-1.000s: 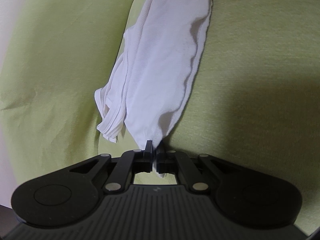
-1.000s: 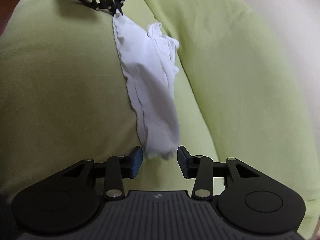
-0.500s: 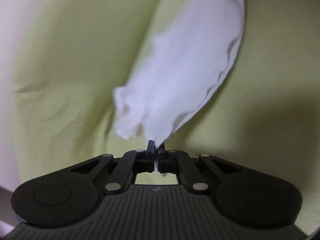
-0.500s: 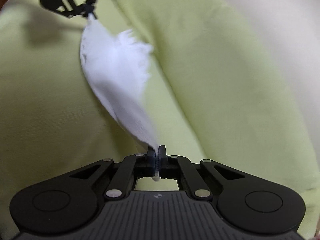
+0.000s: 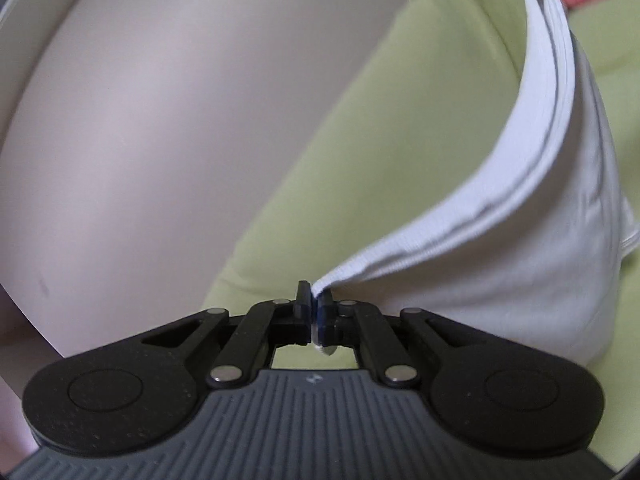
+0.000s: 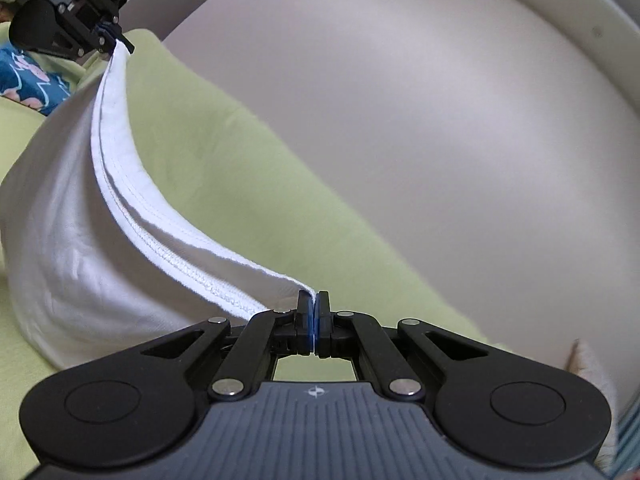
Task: Fold clothes
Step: 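Lift the tank top with both grippers and stretch it between them, then lower the tank top flat onto the sofa seat with both grippers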
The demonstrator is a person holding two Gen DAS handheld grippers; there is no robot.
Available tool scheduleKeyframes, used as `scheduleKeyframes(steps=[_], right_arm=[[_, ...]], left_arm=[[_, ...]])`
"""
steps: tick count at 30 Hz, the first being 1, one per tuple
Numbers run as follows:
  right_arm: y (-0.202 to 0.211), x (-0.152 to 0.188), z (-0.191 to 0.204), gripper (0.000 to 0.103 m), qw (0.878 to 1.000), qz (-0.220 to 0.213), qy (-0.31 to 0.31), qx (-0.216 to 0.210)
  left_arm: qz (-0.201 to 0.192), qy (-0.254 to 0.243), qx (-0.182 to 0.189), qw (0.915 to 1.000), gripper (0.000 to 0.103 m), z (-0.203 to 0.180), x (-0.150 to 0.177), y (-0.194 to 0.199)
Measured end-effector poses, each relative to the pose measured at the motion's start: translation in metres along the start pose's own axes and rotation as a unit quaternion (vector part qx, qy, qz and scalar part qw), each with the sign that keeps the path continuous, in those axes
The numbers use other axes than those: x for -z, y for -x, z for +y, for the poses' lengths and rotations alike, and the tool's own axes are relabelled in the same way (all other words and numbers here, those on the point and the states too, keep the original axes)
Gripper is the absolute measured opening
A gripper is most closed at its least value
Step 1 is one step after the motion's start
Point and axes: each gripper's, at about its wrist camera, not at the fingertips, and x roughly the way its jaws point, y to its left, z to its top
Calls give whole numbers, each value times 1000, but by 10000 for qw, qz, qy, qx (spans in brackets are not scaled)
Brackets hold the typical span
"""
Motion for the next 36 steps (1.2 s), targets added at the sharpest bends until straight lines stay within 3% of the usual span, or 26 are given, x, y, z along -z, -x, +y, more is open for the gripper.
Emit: scheduleKeyframes(steps=[7,12,16,20,23,26,29,31,36], right_arm=[[78,-24,-76,0,9990,96,335,270],[68,-27,-124,0,9978,294,471,374],[5,-9,-151,0,9963,748,404,144],[-76,17,-175,0,9915,1274,208,168],[-100,19,-200,0,9921,1176,-71,425],[-96,18,-222,0,9929,971,-275,631],[-73,31,-224,0,9944,801,-330,607],[-57,52,-211,0,9947,852,-322,474],[-17,136,-123,0,9897,1421,64,-139]], left_arm=[[-278,-203,52,9994,3,23,-55,64],[-431,-67,316,9986,3,29,-88,78],[-283,111,592,9978,3,23,-108,40],[98,143,783,9968,3,7,-124,-37],[192,118,580,9981,3,3,-139,-90],[23,379,357,9986,3,16,-153,-113],[-110,435,172,9988,3,18,-158,-122],[-158,399,284,9987,3,3,-150,-121],[76,-154,718,9973,3,-85,-101,-118]])
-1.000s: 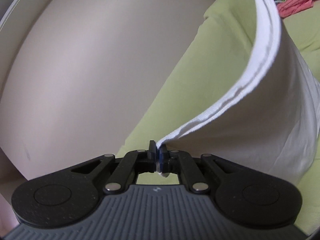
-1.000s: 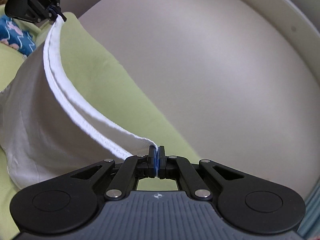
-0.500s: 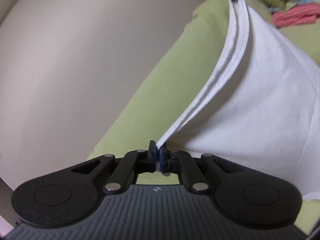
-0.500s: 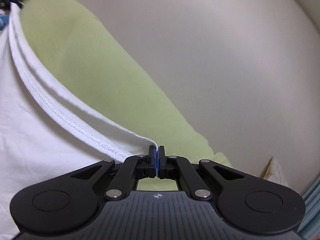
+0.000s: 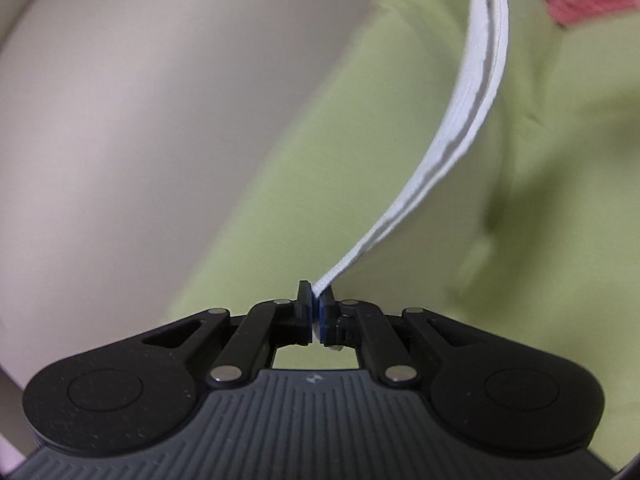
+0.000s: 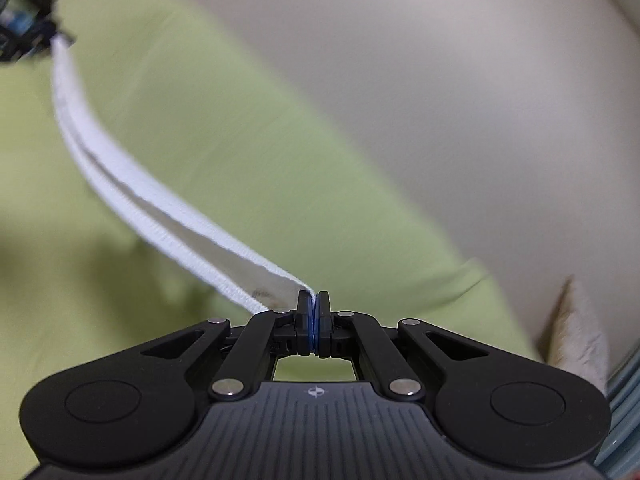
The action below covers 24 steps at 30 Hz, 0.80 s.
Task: Fold clothes
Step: 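Lower the tank top flat onto the sofa seat with both grippers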
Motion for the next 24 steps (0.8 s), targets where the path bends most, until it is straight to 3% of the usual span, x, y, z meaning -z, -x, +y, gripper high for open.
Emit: scheduleKeyframes(steps=[4,9,12,13,14,16,18,19,20,21,23,24], right_arm=[[4,88,96,0,9928,880,348,-733],[20,170,175,0,9685,1864,452,-1591],[6,146,200,0,9600,2050,568,-1822],[-3,140,209,4,9550,2174,659,-1909],[-4,136,228,11,9517,2249,784,-1939],[-1,134,249,36,9494,2311,873,-1941],[5,137,235,38,9519,2300,438,-1977],[-4,132,221,38,9504,2296,-249,-2084],[-14,126,208,38,9439,2280,-964,-2184],[-31,115,190,38,9329,2260,-1674,-2249],[-32,114,173,38,9008,2194,-3029,-2208],[-37,118,164,38,8765,2164,-3710,-2173]], left_arm=[[386,-478,615,9962,3,-90,59,-3],[946,-765,1565,9802,5,-190,117,4],[1187,-839,1980,9694,6,-228,146,18],[1183,-893,1998,9686,2,-230,156,22],[1176,-949,2011,9678,1,-232,166,26],[1229,-1069,2129,9634,1,-228,173,27],[1367,-645,2391,9592,14,-203,174,18],[1441,-333,2537,9559,19,-186,170,14],[1539,102,2596,9533,29,-180,167,26],[1658,736,2681,9462,32,-164,167,23],[1877,2005,2818,9193,32,-131,167,17],[2007,2730,2864,8962,32,-120,170,-3]])
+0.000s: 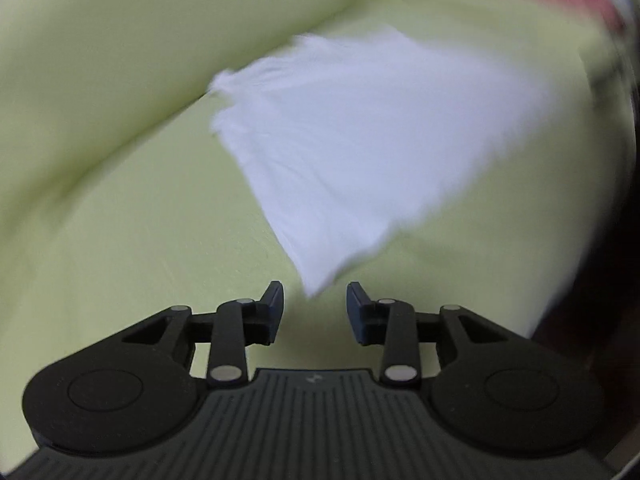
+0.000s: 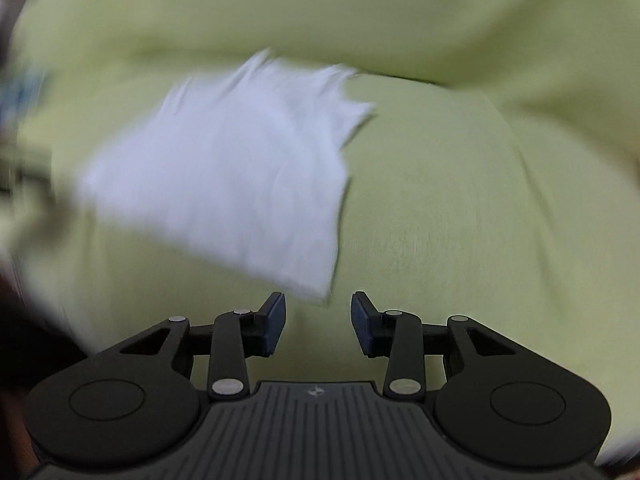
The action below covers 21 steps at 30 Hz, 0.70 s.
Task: Fold clothes
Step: 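Lower the tank top flat onto the sofa seat with both grippers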
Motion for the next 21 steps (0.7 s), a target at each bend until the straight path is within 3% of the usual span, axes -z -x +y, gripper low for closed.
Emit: scheduleKeyframes(steps=[1,3,6,10,14,15,16,18,21], right_arm=[[-6,-7,-15,38,9973,-94,-705,-197],[-34,-14,-46,39,9749,-258,-2108,-667],[-56,-7,-74,39,9360,-232,-3354,-1048],[-89,5,-76,41,9188,-57,-3790,-1098],[-95,-6,-77,40,9148,-189,-3856,-1183],[-96,-8,-75,29,9162,-192,-3816,-1204],[-98,-10,-70,7,9205,-135,-3696,-1258],[-107,-15,-60,4,9288,-24,-3500,-1218],[-91,-19,-52,4,9409,-259,-3238,-961]], left_arm=[[15,675,160,9976,32,12,-3,-1],[82,1776,418,9832,32,32,-5,-9],[184,2996,788,9506,29,56,-6,-27],[387,4049,1209,9055,26,66,10,-44],[333,4467,1336,8840,22,71,14,-52],[383,4437,1331,8854,11,71,9,-60],[433,4402,1325,8870,5,71,5,-67],[481,4313,1284,8917,1,70,0,-73],[440,4140,1132,9021,0,65,-2,-62]])
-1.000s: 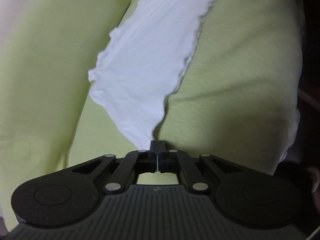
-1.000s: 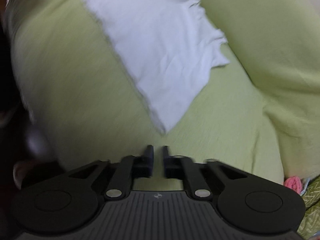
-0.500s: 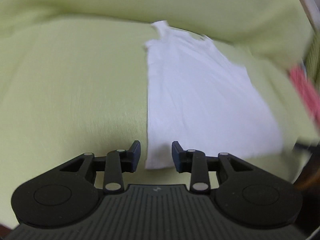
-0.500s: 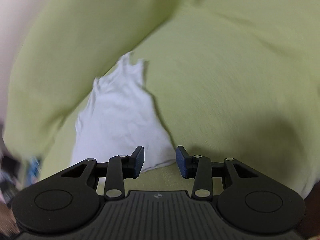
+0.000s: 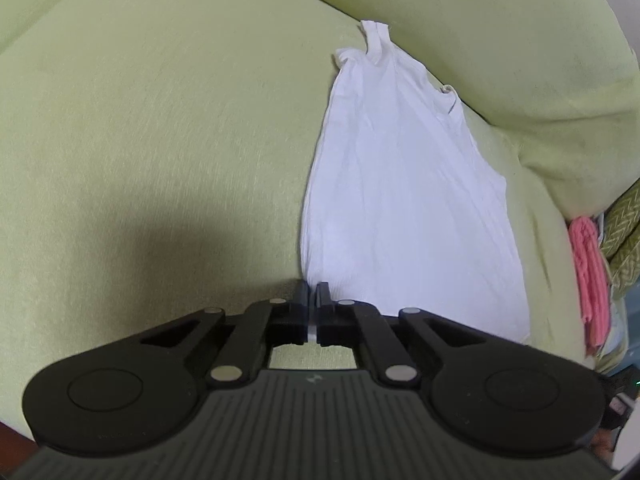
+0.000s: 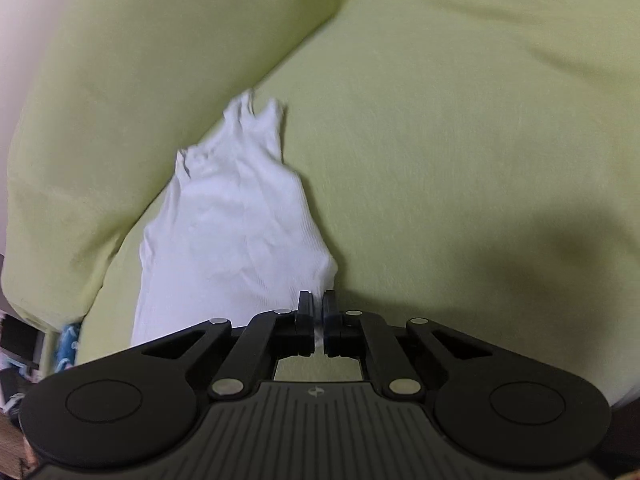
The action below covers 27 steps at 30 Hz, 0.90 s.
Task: Fold clothes
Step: 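Lower the tank top flat onto the sofa seat with both grippers, then open both grippers and release the tank top onto the seat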
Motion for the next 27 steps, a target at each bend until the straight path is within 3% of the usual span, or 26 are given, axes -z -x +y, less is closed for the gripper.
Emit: scheduleKeyframes(steps=[6,9,12,16,20,22,25,27], right_arm=[[55,-2,12,3,9983,-489,311,-17],[74,-2,15,3,9970,-588,501,101],[76,7,10,3,9963,-421,609,440],[50,17,1,4,9942,26,611,889],[26,25,11,16,9819,529,1054,1481],[31,25,22,32,9723,341,1439,1811],[44,20,38,34,9610,-144,1937,1968],[48,16,44,34,9638,-266,2149,1555]], left_arm=[[-624,-1129,-592,9899,0,-26,28,51],[-778,-1760,-888,9773,0,-46,50,67],[-767,-2393,-1286,9593,0,-64,74,67],[-324,-2624,-1538,9521,0,-70,101,37],[-172,-3050,-1948,9321,1,-75,122,11],[-194,-3285,-2111,9204,7,-81,125,13],[-303,-3368,-2246,9139,9,-84,114,29],[-455,-3361,-2207,9145,9,-83,104,40]])
